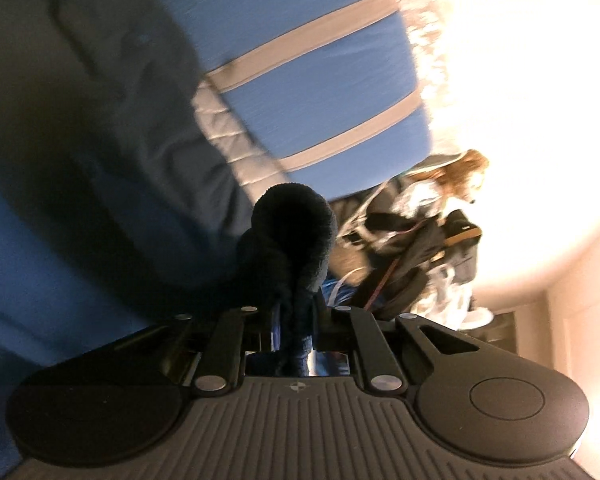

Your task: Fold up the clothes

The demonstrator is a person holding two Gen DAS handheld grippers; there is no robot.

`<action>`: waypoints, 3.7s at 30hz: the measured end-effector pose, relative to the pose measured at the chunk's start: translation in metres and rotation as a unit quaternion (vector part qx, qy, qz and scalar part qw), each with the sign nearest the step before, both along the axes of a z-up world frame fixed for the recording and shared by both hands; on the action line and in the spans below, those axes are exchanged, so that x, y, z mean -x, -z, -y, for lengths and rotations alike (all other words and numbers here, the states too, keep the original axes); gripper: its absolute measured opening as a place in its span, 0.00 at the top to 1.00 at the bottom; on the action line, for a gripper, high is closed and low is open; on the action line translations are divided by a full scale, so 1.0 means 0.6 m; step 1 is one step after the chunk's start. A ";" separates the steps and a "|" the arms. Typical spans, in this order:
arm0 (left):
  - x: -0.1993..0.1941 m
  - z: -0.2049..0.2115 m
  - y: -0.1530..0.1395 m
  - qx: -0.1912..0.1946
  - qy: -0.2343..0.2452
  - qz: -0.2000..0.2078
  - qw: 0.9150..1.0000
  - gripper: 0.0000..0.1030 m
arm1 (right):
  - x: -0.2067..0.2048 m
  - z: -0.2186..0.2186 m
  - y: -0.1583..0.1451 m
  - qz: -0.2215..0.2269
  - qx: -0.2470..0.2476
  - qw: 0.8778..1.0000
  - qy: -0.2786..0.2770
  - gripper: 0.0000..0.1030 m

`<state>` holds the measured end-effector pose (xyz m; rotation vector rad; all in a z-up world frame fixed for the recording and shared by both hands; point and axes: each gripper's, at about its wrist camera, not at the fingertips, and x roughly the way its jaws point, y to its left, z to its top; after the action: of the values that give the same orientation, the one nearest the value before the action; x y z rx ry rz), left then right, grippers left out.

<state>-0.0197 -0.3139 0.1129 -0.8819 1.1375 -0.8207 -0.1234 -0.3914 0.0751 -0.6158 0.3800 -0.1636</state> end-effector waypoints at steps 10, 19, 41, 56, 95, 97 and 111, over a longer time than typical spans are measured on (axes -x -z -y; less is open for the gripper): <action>-0.011 -0.020 -0.047 0.105 -0.021 0.020 0.994 0.87 | -0.022 0.292 0.058 0.015 -0.334 0.911 0.242 0.22; -0.026 -0.058 -0.061 0.169 -0.085 0.017 0.982 0.87 | 0.001 0.438 0.104 0.028 -0.603 0.761 0.239 0.22; -0.057 -0.132 -0.102 0.216 -0.148 0.016 0.965 0.88 | -0.087 0.283 0.135 -0.097 -0.403 0.892 0.182 0.32; -0.104 -0.320 -0.059 0.138 -0.237 0.014 0.962 0.88 | -0.039 0.239 0.132 -0.084 -0.193 0.973 0.092 0.35; 0.005 -0.396 0.164 -0.217 -0.041 0.133 0.966 0.83 | -0.027 0.306 0.108 -0.125 -0.421 0.892 0.107 0.32; 0.007 -0.392 0.164 -0.223 -0.043 0.140 0.964 0.82 | -0.017 0.289 0.092 -0.126 -0.396 0.906 0.080 0.24; 0.044 -0.416 0.141 -0.252 -0.087 0.191 0.945 0.45 | -0.097 0.288 0.119 -0.117 -0.379 0.906 0.145 0.11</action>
<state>-0.0463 -0.0645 0.0282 -0.3652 0.8521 -0.4893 -0.0651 -0.5644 0.0038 0.2021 0.7208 -0.2094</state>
